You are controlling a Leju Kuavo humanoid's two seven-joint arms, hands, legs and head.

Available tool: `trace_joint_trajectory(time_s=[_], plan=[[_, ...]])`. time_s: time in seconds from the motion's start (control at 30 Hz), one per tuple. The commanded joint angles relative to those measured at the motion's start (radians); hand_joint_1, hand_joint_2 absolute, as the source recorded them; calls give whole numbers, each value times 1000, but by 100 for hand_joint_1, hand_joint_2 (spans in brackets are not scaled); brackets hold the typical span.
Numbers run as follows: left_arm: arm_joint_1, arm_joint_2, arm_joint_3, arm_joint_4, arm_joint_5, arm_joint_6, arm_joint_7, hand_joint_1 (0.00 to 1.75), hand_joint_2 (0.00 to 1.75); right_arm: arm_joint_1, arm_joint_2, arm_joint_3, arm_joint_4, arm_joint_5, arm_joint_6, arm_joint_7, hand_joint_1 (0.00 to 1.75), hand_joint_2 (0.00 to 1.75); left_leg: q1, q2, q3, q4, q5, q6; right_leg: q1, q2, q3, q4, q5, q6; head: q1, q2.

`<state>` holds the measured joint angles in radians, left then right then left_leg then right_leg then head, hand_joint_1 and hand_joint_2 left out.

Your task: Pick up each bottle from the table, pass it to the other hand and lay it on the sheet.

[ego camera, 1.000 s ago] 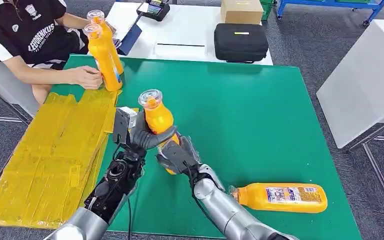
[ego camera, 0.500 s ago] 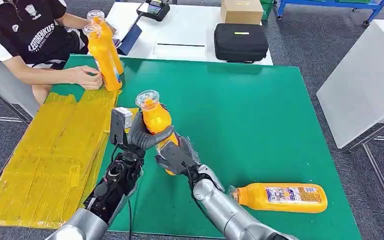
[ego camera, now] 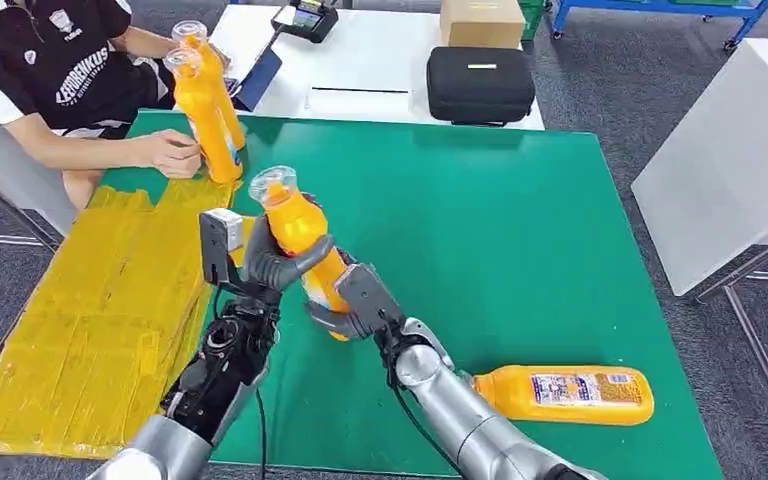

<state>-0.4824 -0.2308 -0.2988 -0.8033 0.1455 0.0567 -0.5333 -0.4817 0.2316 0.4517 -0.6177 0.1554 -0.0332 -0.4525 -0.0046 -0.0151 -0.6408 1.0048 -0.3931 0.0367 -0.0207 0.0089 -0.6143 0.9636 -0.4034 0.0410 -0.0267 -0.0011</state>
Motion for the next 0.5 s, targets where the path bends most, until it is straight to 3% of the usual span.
trace_joint_trajectory(time_s=[0.03,0.07,0.2,0.27,0.4,0.5], plan=[[-9,78,92,-52,-37,33,10,175,175,49,-76,2,-282,-32,-7,44,0,175,1,2,6,0,-3,-3,1,0,5,0,-3,-3,0,0],[-7,80,99,-58,-36,30,10,175,175,53,-78,-1,-293,-37,-16,39,0,0,0,3,5,0,-3,-2,1,2,4,0,-2,-2,-2,0],[24,125,193,-162,-39,59,-2,175,175,95,-115,-11,-433,-41,-51,67,0,0,1,1,2,0,-1,-1,1,0,1,-1,-1,-2,-1,0],[33,150,217,-208,-175,218,-29,175,175,126,-134,-22,-496,-43,-55,74,0,0,1,4,3,0,-3,-2,1,3,2,0,-1,-2,-1,0],[42,141,237,-227,-195,205,-15,175,175,141,-139,-26,-522,-44,-52,84,0,0,1,3,7,1,-5,-3,1,1,6,1,-4,-3,-1,0],[43,138,236,-226,-197,205,-15,175,175,141,-137,-26,-521,-44,-51,84,0,0,1,0,2,0,-1,-1,1,0,1,0,-1,-2,-1,0]])
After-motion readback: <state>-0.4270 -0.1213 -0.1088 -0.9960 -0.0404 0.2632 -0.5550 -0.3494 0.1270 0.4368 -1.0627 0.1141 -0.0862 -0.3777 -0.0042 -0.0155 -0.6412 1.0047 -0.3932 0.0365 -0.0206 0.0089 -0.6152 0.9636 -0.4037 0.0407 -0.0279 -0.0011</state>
